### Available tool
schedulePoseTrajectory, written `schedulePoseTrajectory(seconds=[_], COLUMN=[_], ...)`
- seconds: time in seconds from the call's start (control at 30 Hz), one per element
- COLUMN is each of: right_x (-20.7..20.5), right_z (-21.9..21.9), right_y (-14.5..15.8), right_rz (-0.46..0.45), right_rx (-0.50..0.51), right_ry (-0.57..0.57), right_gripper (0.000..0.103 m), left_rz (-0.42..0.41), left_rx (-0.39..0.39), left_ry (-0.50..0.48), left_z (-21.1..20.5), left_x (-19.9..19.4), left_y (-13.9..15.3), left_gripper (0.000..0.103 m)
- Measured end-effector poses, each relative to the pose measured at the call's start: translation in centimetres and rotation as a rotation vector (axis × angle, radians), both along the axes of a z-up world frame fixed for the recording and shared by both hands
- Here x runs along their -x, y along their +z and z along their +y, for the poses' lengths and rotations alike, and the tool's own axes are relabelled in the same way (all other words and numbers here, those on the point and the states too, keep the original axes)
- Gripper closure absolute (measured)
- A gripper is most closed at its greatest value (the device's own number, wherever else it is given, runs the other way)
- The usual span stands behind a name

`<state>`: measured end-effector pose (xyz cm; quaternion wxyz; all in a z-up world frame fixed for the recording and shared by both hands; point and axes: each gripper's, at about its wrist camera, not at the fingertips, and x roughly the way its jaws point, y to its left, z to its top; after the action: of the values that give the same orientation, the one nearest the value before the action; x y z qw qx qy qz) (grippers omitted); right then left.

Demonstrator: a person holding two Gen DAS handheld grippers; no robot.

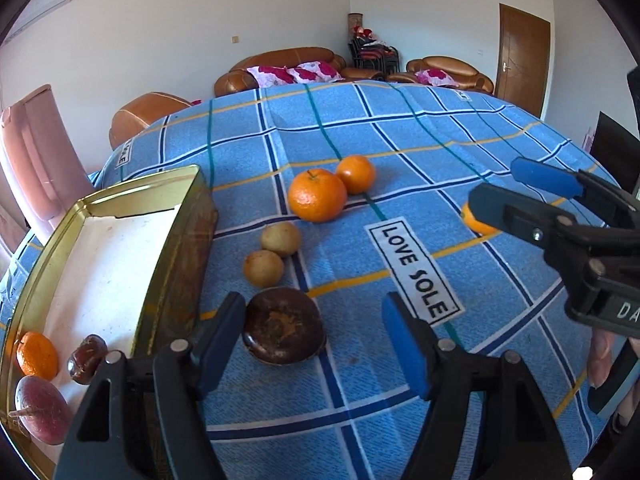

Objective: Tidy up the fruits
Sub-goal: 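Close the left tool on a dark passion fruit while the right tool grasps an orange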

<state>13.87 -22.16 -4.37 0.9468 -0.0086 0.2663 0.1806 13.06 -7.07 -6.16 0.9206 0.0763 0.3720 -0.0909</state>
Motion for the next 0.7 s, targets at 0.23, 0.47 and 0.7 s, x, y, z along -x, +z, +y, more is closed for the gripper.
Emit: schedulePoseTrajectory(seconds=[0.23, 0.47, 0.7], right_x=[-0.3, -1.6, -3.3], right_z=[-0.3, -1.1, -2.0], right_y=[-0.1, -0.8, -2.0], right_rz=[0.017, 0.091, 0.205], right_rx=[-0.017, -0.04, -0.056], right_ry=[-0.012, -0.058, -0.102], right_gripper=[0.023, 0.022, 0.023], left_rz=[0.098, 0.131, 0.09], left_rx=[0.065, 0.094, 0.115], left_ry=[0.031, 0.031, 0.033], left_z=[1.5, 1.6, 2.0], left_x=[-1.8, -2.0, -1.6], left_y=[-1.0, -1.5, -0.8], left_gripper=[0.04, 0.058, 0.061])
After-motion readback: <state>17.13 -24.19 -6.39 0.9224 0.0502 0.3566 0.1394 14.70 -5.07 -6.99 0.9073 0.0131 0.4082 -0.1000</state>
